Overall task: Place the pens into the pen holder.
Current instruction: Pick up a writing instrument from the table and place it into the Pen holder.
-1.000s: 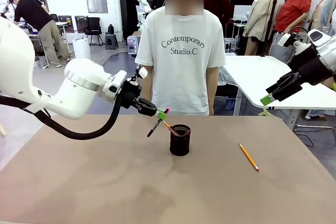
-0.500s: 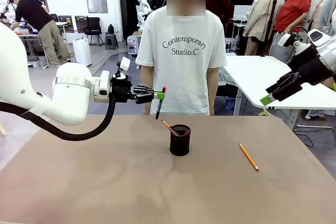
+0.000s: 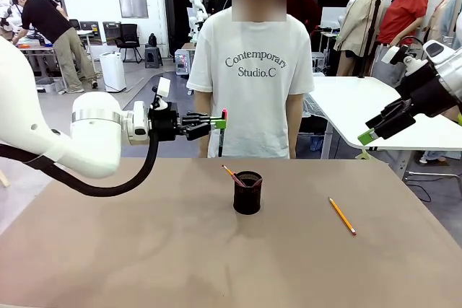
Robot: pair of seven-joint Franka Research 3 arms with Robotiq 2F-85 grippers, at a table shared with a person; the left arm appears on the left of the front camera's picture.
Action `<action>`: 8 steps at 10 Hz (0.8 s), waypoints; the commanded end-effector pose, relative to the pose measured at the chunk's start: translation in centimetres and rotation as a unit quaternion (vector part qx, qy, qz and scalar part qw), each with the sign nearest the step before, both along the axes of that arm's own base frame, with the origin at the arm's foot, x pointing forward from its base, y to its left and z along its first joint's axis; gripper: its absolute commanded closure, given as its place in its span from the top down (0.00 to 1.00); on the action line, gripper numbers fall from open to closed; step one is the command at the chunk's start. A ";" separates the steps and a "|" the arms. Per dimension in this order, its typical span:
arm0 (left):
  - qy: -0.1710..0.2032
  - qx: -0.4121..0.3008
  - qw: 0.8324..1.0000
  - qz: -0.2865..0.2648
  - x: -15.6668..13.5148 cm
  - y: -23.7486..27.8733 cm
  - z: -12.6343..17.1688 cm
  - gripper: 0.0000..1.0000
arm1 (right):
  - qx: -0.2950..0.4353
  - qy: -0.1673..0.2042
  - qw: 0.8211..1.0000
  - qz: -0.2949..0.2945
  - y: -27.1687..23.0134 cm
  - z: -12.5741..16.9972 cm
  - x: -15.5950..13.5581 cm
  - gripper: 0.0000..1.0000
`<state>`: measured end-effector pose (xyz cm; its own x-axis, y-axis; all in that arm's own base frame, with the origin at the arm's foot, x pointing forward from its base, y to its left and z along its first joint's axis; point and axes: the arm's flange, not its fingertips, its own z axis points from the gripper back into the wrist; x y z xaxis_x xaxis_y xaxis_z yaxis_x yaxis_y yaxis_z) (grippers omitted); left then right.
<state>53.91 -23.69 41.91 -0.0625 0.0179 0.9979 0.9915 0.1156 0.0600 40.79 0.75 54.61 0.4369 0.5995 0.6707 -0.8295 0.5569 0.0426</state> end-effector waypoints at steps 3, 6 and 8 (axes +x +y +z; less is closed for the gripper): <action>-0.010 -0.018 1.000 0.000 0.8 -0.4 -1.6 0.00 | 0.007 -0.003 1.000 0.005 0.0 0.1 0.1 1.00; -0.024 -0.074 0.994 -0.075 2.5 -3.5 -4.7 0.00 | 0.007 -0.003 1.000 0.005 0.0 0.1 0.1 1.00; -0.034 -0.095 0.991 -0.091 3.3 -4.8 -5.7 0.00 | 0.007 -0.003 1.000 0.005 0.0 0.1 0.1 1.00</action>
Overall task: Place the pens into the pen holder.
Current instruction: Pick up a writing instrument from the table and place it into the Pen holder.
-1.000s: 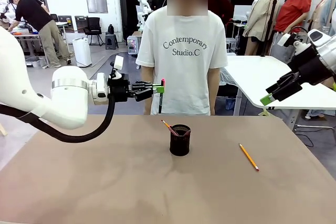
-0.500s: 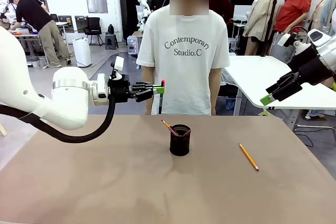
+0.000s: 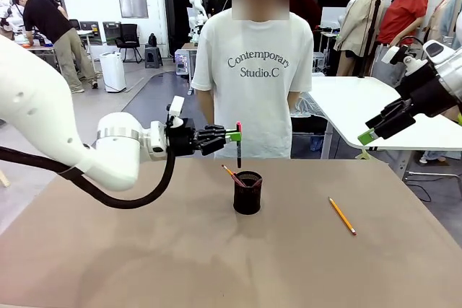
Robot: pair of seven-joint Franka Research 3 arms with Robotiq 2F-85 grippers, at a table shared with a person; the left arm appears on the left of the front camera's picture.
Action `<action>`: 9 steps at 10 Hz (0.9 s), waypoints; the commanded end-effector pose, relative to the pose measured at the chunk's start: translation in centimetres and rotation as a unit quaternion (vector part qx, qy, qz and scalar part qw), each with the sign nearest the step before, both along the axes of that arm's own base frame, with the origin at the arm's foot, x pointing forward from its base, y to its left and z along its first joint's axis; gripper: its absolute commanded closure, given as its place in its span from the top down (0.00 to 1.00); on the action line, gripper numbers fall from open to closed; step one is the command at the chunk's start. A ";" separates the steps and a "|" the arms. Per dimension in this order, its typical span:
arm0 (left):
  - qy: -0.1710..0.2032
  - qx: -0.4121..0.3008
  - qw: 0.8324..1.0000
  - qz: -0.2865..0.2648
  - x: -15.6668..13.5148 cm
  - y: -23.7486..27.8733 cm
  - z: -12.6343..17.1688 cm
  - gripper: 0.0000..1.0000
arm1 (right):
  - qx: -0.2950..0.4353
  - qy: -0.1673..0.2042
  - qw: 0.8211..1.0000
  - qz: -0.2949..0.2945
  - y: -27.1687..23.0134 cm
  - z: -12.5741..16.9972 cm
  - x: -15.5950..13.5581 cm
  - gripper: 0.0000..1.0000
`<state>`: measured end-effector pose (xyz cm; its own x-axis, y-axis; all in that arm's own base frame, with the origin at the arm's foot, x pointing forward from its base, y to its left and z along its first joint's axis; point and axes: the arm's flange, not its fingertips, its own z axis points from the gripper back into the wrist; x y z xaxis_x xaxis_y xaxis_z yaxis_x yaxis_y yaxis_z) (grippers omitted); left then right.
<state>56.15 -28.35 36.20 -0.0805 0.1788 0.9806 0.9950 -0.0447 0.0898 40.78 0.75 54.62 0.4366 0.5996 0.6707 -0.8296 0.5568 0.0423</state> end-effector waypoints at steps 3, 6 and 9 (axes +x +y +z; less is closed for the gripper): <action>0.010 -0.016 0.999 -0.027 1.9 -2.8 -2.6 0.00 | 0.007 -0.003 1.000 0.004 0.0 0.1 0.1 1.00; 0.013 0.008 1.000 -0.019 2.6 -3.9 -4.1 0.00 | 0.007 -0.003 1.000 0.004 0.0 0.1 0.1 1.00; 0.015 0.020 1.000 -0.014 3.1 -4.0 -4.8 0.00 | 0.007 -0.003 1.000 0.004 0.0 0.1 0.1 1.00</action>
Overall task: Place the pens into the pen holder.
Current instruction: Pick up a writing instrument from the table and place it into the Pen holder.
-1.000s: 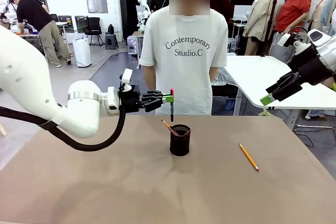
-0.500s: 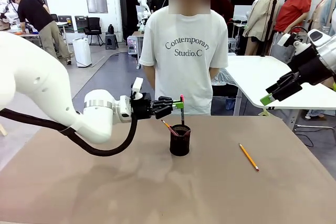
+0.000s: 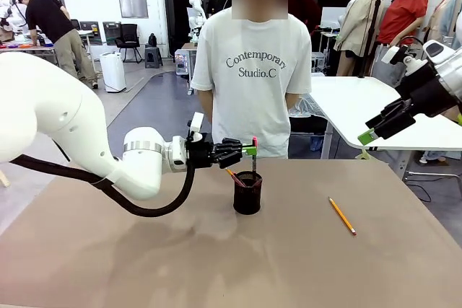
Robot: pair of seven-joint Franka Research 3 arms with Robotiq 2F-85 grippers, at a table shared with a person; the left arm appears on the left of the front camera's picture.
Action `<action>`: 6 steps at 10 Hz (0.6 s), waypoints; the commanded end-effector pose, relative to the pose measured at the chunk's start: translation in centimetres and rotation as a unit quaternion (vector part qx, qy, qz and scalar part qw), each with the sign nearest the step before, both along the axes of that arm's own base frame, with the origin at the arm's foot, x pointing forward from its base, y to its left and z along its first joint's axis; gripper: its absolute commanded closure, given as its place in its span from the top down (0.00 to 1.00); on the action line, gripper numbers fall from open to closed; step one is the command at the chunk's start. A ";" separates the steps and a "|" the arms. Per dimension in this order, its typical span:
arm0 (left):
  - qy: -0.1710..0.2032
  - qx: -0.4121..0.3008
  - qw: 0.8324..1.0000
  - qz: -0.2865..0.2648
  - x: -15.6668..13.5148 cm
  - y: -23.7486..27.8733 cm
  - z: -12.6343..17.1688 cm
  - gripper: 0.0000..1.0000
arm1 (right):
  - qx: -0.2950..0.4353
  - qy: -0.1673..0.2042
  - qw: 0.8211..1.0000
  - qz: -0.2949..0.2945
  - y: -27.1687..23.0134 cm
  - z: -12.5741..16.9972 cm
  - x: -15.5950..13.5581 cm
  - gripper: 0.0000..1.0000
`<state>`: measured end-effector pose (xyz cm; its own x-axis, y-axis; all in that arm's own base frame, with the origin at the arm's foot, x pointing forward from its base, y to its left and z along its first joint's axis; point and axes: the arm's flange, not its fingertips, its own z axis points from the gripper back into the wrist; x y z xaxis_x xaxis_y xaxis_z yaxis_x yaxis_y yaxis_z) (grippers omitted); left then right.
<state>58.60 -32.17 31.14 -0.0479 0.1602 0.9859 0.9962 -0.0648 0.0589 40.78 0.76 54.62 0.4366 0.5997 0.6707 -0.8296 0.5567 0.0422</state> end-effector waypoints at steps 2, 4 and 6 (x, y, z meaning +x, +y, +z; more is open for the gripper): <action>-0.003 0.011 1.000 -0.003 0.6 -0.2 0.0 0.16 | 0.007 -0.003 1.000 0.004 0.0 0.1 0.1 1.00; -0.008 0.013 1.000 -0.003 0.6 -0.1 0.1 0.55 | 0.007 -0.003 1.000 0.004 0.0 0.1 0.1 1.00; -0.009 0.012 1.000 -0.002 0.5 -0.1 0.1 0.94 | 0.007 -0.003 1.000 0.004 0.0 0.1 0.1 1.00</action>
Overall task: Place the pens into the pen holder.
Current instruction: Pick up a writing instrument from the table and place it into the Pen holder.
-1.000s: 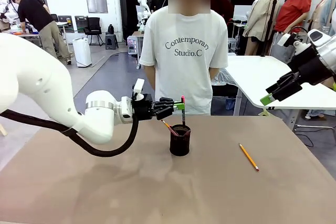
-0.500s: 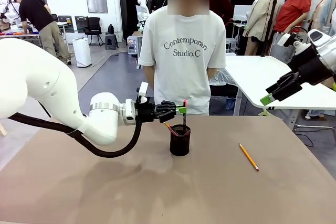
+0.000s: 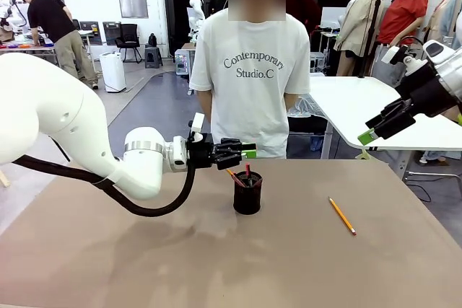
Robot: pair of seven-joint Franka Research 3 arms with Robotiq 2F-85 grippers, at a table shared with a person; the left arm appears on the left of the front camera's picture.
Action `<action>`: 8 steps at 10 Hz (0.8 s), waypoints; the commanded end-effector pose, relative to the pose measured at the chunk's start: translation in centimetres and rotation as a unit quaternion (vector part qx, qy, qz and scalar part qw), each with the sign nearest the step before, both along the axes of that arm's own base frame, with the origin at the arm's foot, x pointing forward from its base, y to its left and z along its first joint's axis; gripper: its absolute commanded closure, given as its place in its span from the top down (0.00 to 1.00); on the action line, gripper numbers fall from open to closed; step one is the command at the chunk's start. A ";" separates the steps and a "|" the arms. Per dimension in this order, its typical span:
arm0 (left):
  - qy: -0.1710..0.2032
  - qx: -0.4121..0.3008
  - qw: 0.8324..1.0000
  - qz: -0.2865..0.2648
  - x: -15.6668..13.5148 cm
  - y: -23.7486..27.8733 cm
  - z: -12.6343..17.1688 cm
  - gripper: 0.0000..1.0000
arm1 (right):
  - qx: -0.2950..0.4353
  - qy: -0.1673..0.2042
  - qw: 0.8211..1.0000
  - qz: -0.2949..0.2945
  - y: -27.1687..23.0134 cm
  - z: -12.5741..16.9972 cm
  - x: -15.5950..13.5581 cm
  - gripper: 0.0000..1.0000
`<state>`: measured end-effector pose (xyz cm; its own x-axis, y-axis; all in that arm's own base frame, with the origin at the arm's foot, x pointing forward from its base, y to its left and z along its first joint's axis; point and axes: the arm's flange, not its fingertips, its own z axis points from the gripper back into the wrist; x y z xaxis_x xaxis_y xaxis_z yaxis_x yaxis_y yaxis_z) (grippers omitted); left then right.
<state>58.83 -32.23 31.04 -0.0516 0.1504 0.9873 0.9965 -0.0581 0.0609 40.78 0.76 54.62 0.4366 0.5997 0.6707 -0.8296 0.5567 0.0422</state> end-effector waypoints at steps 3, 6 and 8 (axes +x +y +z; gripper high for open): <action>-0.007 0.008 1.000 -0.008 0.2 0.2 0.3 1.00 | 0.007 -0.003 1.000 0.004 0.0 0.1 0.1 1.00; -0.006 0.016 1.000 -0.007 0.1 0.2 0.4 1.00 | 0.007 -0.003 1.000 0.004 0.0 0.1 0.1 1.00; -0.012 0.023 1.000 -0.007 0.4 0.3 0.3 1.00 | 0.007 -0.003 1.000 0.004 0.0 0.1 0.1 1.00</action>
